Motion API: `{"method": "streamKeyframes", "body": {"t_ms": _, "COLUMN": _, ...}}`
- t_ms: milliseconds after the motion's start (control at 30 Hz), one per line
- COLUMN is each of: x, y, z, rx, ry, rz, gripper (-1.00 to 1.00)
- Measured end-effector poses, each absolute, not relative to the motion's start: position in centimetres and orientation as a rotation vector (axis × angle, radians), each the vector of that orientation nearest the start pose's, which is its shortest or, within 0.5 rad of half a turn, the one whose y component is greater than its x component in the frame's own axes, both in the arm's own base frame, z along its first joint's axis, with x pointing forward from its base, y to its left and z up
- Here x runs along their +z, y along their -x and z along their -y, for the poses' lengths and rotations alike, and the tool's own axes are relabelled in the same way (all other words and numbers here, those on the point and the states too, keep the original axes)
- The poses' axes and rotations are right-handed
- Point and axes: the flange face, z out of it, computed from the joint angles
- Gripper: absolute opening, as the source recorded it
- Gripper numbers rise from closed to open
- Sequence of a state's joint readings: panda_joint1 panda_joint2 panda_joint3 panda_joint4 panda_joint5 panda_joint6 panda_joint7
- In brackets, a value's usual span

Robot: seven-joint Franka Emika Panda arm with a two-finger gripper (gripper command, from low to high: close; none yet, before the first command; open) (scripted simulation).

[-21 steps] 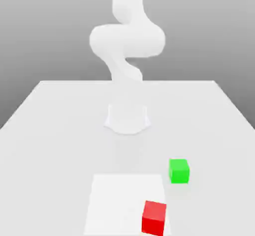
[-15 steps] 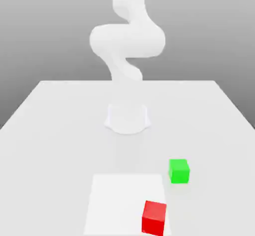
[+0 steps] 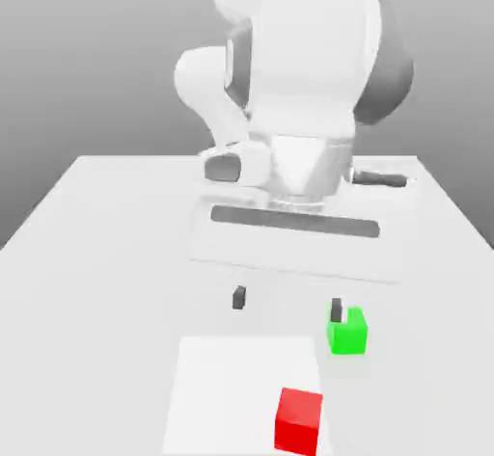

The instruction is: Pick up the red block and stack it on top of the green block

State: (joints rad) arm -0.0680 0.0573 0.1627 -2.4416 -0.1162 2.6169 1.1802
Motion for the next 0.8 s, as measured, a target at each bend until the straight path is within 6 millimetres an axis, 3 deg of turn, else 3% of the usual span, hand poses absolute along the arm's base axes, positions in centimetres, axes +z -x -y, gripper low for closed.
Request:
{"method": "streamKeyframes", "body": {"t_ms": 133, "x": 22.0, "y": -48.0, "z": -5.9, "rx": -0.034, "ry": 2.739, "rz": -1.529, "gripper": 0.0}}
{"method": "streamKeyframes", "body": {"t_ms": 267, "x": 16.6, "y": -47.7, "z": -6.2, "rx": -0.002, "ry": 2.736, "rz": -1.541, "gripper": 0.0}}
{"method": "streamKeyframes", "body": {"t_ms": 300, "x": 15.3, "y": -47.6, "z": -6.2, "rx": -0.001, "ry": 2.737, "rz": -1.541, "gripper": -1.0}}
{"method": "streamKeyframes", "body": {"t_ms": 533, "x": 15.0, "y": -47.6, "z": -6.2, "rx": -0.002, "ry": 2.737, "rz": -1.54, "gripper": -1.0}}
{"method": "streamKeyframes", "body": {"t_ms": 700, "x": 20.4, "y": -47.4, "z": -6.4, "rx": -0.001, "ry": 2.745, "rz": -1.526, "gripper": -1.0}}
{"method": "streamKeyframes", "body": {"t_ms": 800, "x": 22.1, "y": -44.5, "z": -8.9, "rx": 0.002, "ry": 2.844, "rz": -1.341, "gripper": -1.0}}
